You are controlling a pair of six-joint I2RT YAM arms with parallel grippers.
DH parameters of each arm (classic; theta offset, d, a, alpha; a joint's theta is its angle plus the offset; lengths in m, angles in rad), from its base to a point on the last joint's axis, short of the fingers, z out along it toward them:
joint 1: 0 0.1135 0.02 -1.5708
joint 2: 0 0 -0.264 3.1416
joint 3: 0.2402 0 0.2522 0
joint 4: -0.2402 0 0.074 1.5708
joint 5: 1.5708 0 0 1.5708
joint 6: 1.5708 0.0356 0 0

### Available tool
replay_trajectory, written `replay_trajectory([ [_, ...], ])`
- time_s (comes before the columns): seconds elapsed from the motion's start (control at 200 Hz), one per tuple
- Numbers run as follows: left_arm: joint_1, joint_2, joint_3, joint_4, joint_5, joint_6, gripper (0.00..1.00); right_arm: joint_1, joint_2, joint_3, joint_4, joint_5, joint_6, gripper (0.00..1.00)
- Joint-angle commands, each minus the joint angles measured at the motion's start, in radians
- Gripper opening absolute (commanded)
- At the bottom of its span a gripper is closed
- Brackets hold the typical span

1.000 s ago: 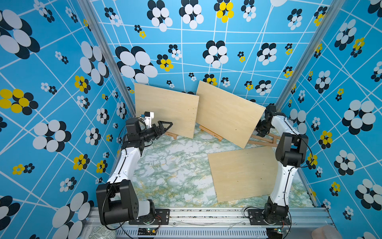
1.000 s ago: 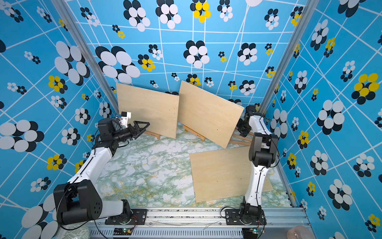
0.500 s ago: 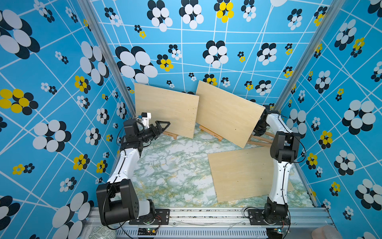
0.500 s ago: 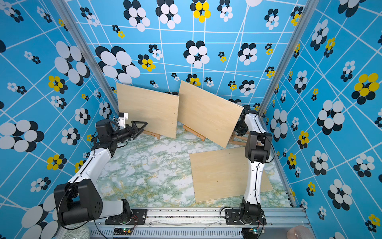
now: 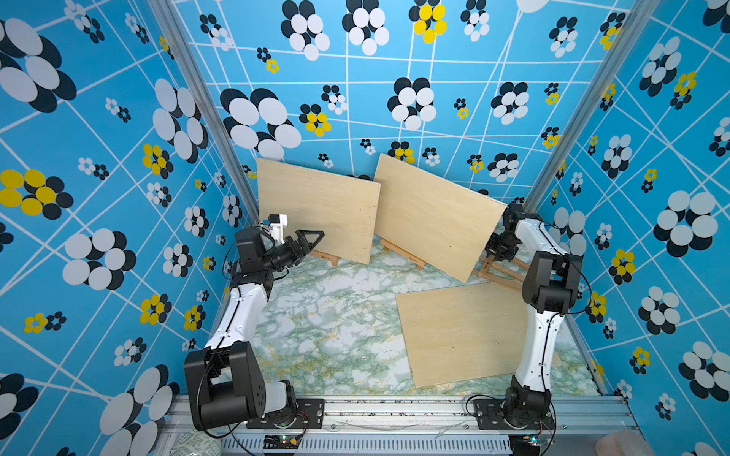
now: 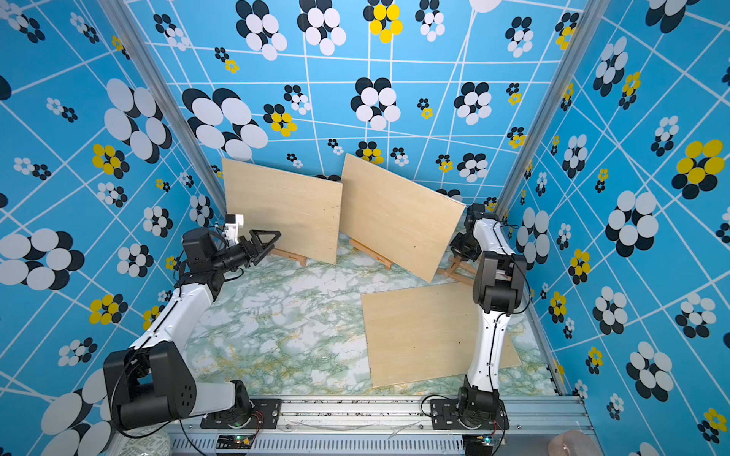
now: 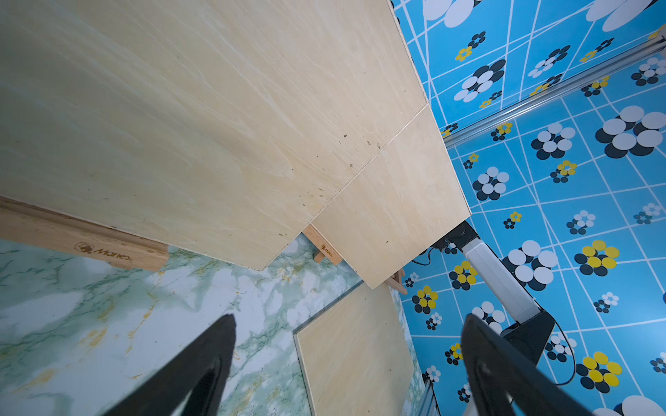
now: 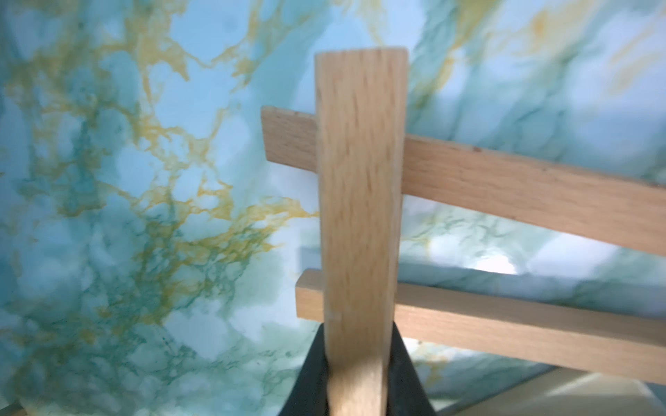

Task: Assemble the easel
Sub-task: Pick up the easel at the center of the board.

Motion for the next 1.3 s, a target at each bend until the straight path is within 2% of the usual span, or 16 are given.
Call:
replay_trajectory([
  [0.0,-0.001,-0.015,-0.016,0.033,-0.012,-0.009,0.99,-0.011,-0.117,-0.005,-0.053,0.104,-0.006,0.0],
  [0.185,-0.017,-0.028,-0.005,0.038,-0.028,-0.012,0.99,-0.054,-0.211,0.044,-0.089,0.149,0.003,0.0],
  [0.275,-0.027,-0.037,0.009,0.023,-0.035,-0.002,0.99,-0.084,-0.27,-0.043,-0.011,0.077,0.045,0.0],
  [0.42,-0.042,-0.057,0.027,-0.014,-0.045,0.019,0.99,-0.086,-0.354,-0.147,0.072,0.074,0.085,0.0],
  [0.605,-0.062,-0.079,0.036,-0.039,-0.048,0.025,0.99,-0.093,-0.516,-0.37,0.364,-0.001,0.171,0.0],
  [0.88,-0.102,-0.097,0.029,-0.048,-0.064,0.033,0.99,-0.095,-0.866,-0.781,0.76,0.059,0.273,0.0],
  [0.999,-0.124,-0.097,0.04,-0.055,-0.067,0.033,0.99,-0.095,-0.995,-0.916,0.836,0.08,0.29,0.0],
  [1.294,-0.182,-0.134,0.053,-0.096,-0.078,0.069,0.99,-0.092,-1.248,-1.082,0.875,0.043,0.277,0.0],
])
